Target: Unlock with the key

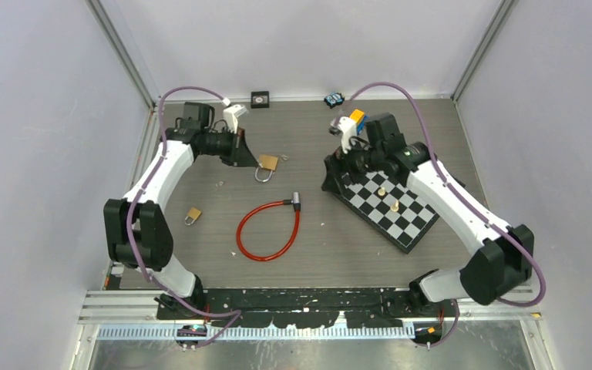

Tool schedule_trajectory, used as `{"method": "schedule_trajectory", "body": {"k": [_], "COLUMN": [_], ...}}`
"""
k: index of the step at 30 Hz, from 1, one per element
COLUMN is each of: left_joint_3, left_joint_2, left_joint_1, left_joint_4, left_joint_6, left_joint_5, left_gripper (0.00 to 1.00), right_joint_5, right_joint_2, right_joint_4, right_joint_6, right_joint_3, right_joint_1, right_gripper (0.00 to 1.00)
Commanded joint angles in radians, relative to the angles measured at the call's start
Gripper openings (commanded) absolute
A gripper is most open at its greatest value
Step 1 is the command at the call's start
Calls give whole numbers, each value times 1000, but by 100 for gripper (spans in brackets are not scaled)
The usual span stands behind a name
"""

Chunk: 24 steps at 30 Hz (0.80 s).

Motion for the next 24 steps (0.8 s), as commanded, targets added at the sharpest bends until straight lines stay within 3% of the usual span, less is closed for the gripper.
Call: {"method": "schedule_trajectory", "body": {"k": [1,7,15,24], "left_joint_3": [0,-26,-87,-120], "left_joint_2": [-72,-91,-69,-75], "left_joint_1": [-75,-222,-287,-291], "left_joint_4": [43,255,583,656], "left_joint_6": [-84,-289,-605,-648], "left_joint_5": [279,372,427,424], "left_gripper": [0,0,0,0], "right_joint_5": [-147,-285,-411,-418], "right_joint_2": [114,237,193,168], "right_joint_4": [43,52,86,102], "right_joint_6": [15,59,10,1], "right_joint_3": [189,294,204,170], "right_joint_1": [49,86,91,92], "right_gripper": [91,83,74,47]}}
